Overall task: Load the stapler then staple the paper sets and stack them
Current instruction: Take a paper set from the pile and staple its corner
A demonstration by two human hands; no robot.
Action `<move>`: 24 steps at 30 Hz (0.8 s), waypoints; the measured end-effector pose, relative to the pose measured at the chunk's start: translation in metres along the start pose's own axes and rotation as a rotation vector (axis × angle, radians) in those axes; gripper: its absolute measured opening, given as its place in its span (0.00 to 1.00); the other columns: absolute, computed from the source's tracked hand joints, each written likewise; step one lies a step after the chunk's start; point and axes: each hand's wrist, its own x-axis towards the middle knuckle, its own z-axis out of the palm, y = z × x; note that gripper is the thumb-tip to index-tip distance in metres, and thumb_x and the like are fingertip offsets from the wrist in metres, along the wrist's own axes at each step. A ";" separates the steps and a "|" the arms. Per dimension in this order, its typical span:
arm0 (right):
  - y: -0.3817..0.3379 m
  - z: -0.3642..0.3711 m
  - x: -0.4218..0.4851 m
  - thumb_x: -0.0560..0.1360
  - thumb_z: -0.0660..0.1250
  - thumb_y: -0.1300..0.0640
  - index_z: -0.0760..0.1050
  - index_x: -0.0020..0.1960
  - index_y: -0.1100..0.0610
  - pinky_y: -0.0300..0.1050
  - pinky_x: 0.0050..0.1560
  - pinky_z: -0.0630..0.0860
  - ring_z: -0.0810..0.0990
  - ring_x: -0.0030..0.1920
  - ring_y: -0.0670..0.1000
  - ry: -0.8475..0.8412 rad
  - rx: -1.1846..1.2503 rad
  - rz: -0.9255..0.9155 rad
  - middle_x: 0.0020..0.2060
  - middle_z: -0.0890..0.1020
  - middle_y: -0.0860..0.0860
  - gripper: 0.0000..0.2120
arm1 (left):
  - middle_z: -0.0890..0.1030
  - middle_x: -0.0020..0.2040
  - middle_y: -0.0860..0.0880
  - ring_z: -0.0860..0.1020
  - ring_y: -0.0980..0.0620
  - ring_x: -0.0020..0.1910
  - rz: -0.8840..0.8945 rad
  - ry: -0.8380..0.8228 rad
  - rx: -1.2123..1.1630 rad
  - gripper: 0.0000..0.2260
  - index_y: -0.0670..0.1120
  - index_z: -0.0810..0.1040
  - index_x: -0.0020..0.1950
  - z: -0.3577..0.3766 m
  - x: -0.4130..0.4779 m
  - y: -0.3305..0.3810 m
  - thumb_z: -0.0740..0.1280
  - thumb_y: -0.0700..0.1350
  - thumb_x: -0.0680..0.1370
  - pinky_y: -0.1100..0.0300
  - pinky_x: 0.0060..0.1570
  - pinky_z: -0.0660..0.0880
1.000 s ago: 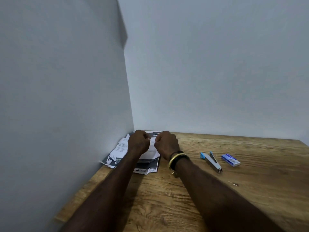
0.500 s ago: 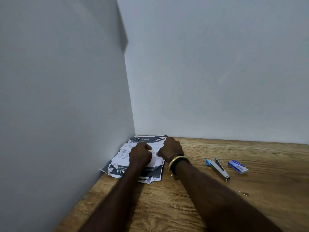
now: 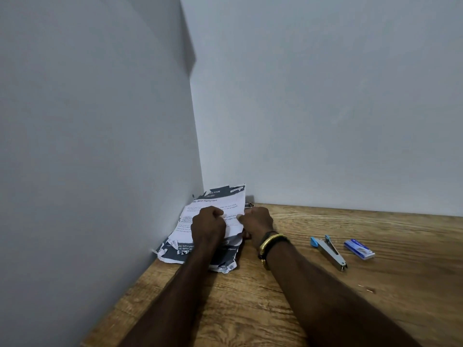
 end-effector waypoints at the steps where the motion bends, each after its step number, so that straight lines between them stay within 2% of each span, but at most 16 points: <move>1: 0.001 0.000 0.001 0.71 0.75 0.60 0.74 0.29 0.56 0.51 0.44 0.81 0.81 0.40 0.55 0.013 0.029 -0.002 0.34 0.82 0.53 0.15 | 0.85 0.59 0.47 0.80 0.45 0.62 0.015 0.024 -0.024 0.11 0.47 0.84 0.55 -0.002 0.000 0.001 0.66 0.39 0.77 0.57 0.61 0.72; 5: 0.003 -0.007 0.001 0.73 0.76 0.61 0.80 0.34 0.56 0.46 0.38 0.82 0.84 0.42 0.57 0.034 0.222 -0.009 0.40 0.86 0.53 0.10 | 0.85 0.60 0.47 0.80 0.46 0.62 0.081 0.155 -0.132 0.13 0.45 0.84 0.60 -0.010 -0.003 0.010 0.66 0.39 0.78 0.55 0.63 0.72; 7: 0.004 -0.014 0.001 0.74 0.76 0.61 0.78 0.33 0.54 0.45 0.40 0.79 0.81 0.40 0.54 0.037 0.270 -0.025 0.40 0.84 0.53 0.13 | 0.85 0.61 0.46 0.80 0.46 0.62 0.115 0.203 -0.187 0.13 0.43 0.83 0.60 -0.014 -0.003 0.015 0.66 0.39 0.78 0.54 0.65 0.72; 9: 0.003 -0.026 0.001 0.75 0.75 0.62 0.78 0.34 0.53 0.43 0.38 0.76 0.78 0.37 0.52 0.034 0.324 -0.030 0.38 0.83 0.53 0.13 | 0.84 0.61 0.45 0.80 0.45 0.62 0.139 0.228 -0.218 0.12 0.43 0.83 0.61 -0.017 -0.003 0.021 0.66 0.38 0.79 0.54 0.66 0.72; 10: 0.003 -0.032 0.001 0.76 0.75 0.62 0.79 0.36 0.54 0.45 0.39 0.78 0.79 0.37 0.53 0.024 0.352 -0.034 0.38 0.83 0.54 0.12 | 0.84 0.61 0.45 0.80 0.45 0.63 0.150 0.238 -0.230 0.12 0.43 0.83 0.61 -0.018 -0.003 0.024 0.66 0.38 0.79 0.55 0.66 0.72; 12: 0.002 -0.047 -0.001 0.76 0.74 0.62 0.82 0.41 0.56 0.54 0.48 0.83 0.83 0.43 0.57 0.010 0.377 -0.035 0.44 0.86 0.58 0.06 | 0.84 0.62 0.44 0.79 0.44 0.63 0.164 0.254 -0.242 0.13 0.43 0.83 0.61 -0.020 -0.005 0.030 0.66 0.38 0.79 0.56 0.67 0.71; 13: 0.002 -0.055 -0.002 0.77 0.74 0.62 0.82 0.43 0.56 0.54 0.48 0.84 0.84 0.45 0.58 0.008 0.382 -0.037 0.47 0.87 0.59 0.04 | 0.83 0.63 0.44 0.79 0.44 0.64 0.168 0.257 -0.235 0.13 0.44 0.83 0.61 -0.020 -0.006 0.033 0.66 0.38 0.78 0.55 0.67 0.70; 16: 0.004 -0.081 -0.005 0.77 0.73 0.64 0.81 0.42 0.56 0.40 0.28 0.79 0.82 0.36 0.52 0.015 0.430 -0.047 0.43 0.85 0.57 0.07 | 0.81 0.64 0.43 0.77 0.43 0.65 0.173 0.241 -0.221 0.13 0.45 0.82 0.62 -0.019 -0.010 0.042 0.67 0.39 0.78 0.54 0.67 0.69; 17: 0.006 -0.090 -0.006 0.77 0.73 0.64 0.81 0.41 0.55 0.38 0.25 0.77 0.81 0.34 0.50 0.021 0.437 -0.051 0.42 0.84 0.57 0.07 | 0.81 0.64 0.43 0.77 0.43 0.65 0.173 0.232 -0.226 0.13 0.45 0.82 0.62 -0.018 -0.012 0.045 0.68 0.39 0.78 0.54 0.66 0.69; 20: 0.010 -0.120 -0.012 0.77 0.73 0.64 0.81 0.42 0.56 0.39 0.26 0.77 0.81 0.33 0.51 0.028 0.442 -0.054 0.41 0.84 0.57 0.07 | 0.82 0.63 0.45 0.78 0.44 0.64 0.150 0.164 -0.243 0.13 0.47 0.82 0.61 -0.009 -0.018 0.056 0.69 0.41 0.77 0.55 0.64 0.70; 24: 0.020 -0.163 -0.020 0.78 0.72 0.66 0.82 0.47 0.61 0.49 0.36 0.84 0.84 0.36 0.56 0.037 0.451 -0.052 0.45 0.86 0.62 0.02 | 0.85 0.57 0.46 0.81 0.43 0.59 0.010 -0.006 -0.435 0.11 0.50 0.85 0.55 0.009 -0.030 0.073 0.69 0.40 0.75 0.50 0.63 0.77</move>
